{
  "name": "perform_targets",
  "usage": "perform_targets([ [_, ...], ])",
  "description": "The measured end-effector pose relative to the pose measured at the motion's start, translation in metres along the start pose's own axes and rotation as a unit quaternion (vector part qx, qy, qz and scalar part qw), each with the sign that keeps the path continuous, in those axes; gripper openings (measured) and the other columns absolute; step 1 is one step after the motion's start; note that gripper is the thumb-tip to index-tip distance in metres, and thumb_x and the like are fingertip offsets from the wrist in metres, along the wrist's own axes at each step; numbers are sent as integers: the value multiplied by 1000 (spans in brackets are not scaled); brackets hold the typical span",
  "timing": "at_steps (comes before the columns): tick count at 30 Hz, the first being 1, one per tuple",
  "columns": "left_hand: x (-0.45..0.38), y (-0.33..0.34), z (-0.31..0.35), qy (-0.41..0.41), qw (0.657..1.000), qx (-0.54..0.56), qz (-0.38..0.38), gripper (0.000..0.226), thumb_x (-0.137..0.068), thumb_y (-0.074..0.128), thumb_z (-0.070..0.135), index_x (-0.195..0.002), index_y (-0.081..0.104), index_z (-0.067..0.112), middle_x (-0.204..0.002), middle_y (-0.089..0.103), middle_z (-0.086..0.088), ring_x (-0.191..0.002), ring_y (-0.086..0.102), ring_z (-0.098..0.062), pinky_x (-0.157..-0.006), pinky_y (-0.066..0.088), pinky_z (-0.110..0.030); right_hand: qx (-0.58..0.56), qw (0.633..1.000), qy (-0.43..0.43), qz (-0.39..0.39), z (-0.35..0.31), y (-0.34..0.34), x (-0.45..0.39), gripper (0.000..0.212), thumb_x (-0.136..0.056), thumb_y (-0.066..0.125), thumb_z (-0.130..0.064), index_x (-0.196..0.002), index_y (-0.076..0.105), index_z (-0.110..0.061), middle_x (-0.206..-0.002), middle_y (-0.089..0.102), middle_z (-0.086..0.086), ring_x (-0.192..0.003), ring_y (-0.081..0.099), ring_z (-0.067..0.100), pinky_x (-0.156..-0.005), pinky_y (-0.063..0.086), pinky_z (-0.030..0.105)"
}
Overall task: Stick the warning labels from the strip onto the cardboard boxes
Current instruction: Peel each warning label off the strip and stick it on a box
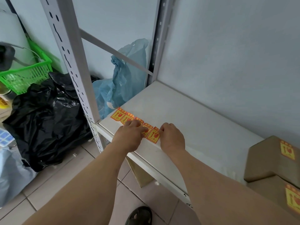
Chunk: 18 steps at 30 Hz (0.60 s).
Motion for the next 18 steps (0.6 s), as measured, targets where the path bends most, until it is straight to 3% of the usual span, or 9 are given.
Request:
perform_targets([
  [4, -1, 1, 0, -9, 1000, 10, -10, 44, -98, 48, 41, -141, 40, 41, -149, 34, 5, -140, 26, -26, -113, 27, -48, -33, 999, -12, -14, 2, -9, 5, 18, -98, 48, -29, -99, 56, -12, -100, 61, 5, -86, 57, 22, -68, 39, 29],
  [11, 0, -2, 7, -18, 1000, 15, -19, 42, -99, 47, 36, -140, 42, 40, -148, 35, 4, -139, 29, -24, -111, 30, -47, -56, 997, -30, -33, 16, -34, 26, 10, -98, 40, -12, -90, 43, -16, -81, 54, 1, -74, 51, 23, -61, 36, 31],
  [15, 4, -8, 18, -18, 1000, -13, -17, 42, -99, 47, 35, -141, 43, 35, -150, 36, 3, -138, 32, -24, -111, 33, -45, -52, 997, -36, -37, 36, -60, 39, 11, -97, 38, -11, -89, 43, -16, -82, 57, 4, -73, 51, 24, -58, 35, 33],
  [18, 9, -22, 48, 27, 999, -42, 19, 41, -98, 47, 38, -138, 49, 30, -143, 46, 2, -130, 42, -22, -105, 39, -40, -25, 997, -40, -56, 56, -84, 54, 10, -96, 41, -12, -89, 44, -17, -85, 59, 4, -75, 54, 25, -59, 38, 35],
])
Point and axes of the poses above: each hand's wrist, its own x-axis away from the middle knuckle, its own y-axis out of the palm, z = x × y, the point moved 1 cm from there along -x, towards the middle knuckle
